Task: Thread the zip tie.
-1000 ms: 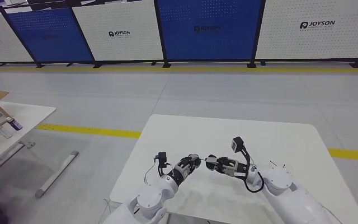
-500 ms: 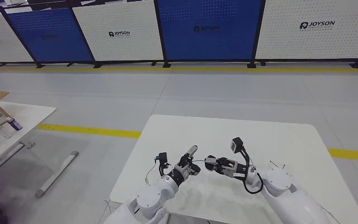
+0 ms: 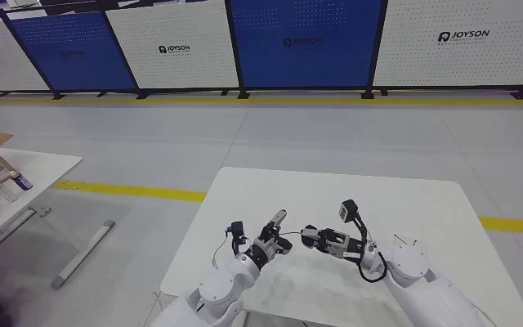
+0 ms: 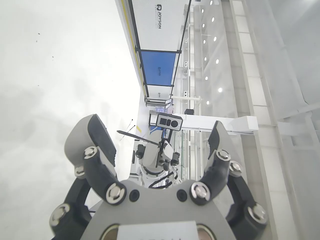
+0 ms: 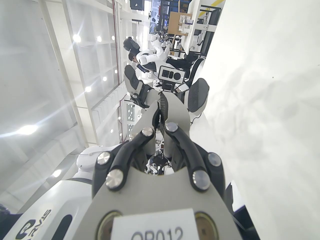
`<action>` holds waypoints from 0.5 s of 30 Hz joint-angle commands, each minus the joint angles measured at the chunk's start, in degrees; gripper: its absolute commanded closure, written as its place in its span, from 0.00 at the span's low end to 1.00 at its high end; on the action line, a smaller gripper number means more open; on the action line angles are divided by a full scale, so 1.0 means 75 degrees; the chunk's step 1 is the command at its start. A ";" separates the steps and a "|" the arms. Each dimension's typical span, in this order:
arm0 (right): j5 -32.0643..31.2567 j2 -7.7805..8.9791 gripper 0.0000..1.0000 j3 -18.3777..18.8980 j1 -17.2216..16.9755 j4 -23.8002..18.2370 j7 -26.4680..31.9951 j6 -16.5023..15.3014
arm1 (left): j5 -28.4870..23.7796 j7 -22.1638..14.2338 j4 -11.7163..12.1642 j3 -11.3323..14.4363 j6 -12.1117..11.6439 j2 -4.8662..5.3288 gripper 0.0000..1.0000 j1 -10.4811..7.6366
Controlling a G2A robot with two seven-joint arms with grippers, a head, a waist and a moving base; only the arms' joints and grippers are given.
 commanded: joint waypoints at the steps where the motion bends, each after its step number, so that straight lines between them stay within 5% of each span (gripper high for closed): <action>1: 0.0000 0.0000 1.00 0.0000 0.0000 0.0000 0.0000 0.0000 | 0.0125 -0.0076 -0.0043 -0.0028 -0.0207 0.0000 0.00 0.0065; 7: 0.0000 0.0000 1.00 0.0000 0.0000 0.0000 0.0000 0.0000 | 0.0156 -0.0141 -0.0061 -0.0131 -0.0467 -0.0018 0.00 0.0198; 10: 0.0000 0.0000 1.00 0.0000 0.0000 0.0000 0.0000 0.0000 | 0.0216 -0.0169 -0.0046 -0.0166 -0.0406 -0.0025 0.22 0.0207; 11: 0.0000 0.0000 1.00 0.0000 0.0000 0.0000 0.0000 0.0000 | 0.0237 -0.0179 -0.0036 -0.0169 -0.0371 -0.0028 0.51 0.0204; 15: 0.0000 0.0000 1.00 0.0000 0.0000 0.0000 0.0000 0.0000 | 0.0258 -0.0217 -0.0018 -0.0178 -0.0281 -0.0047 0.77 0.0179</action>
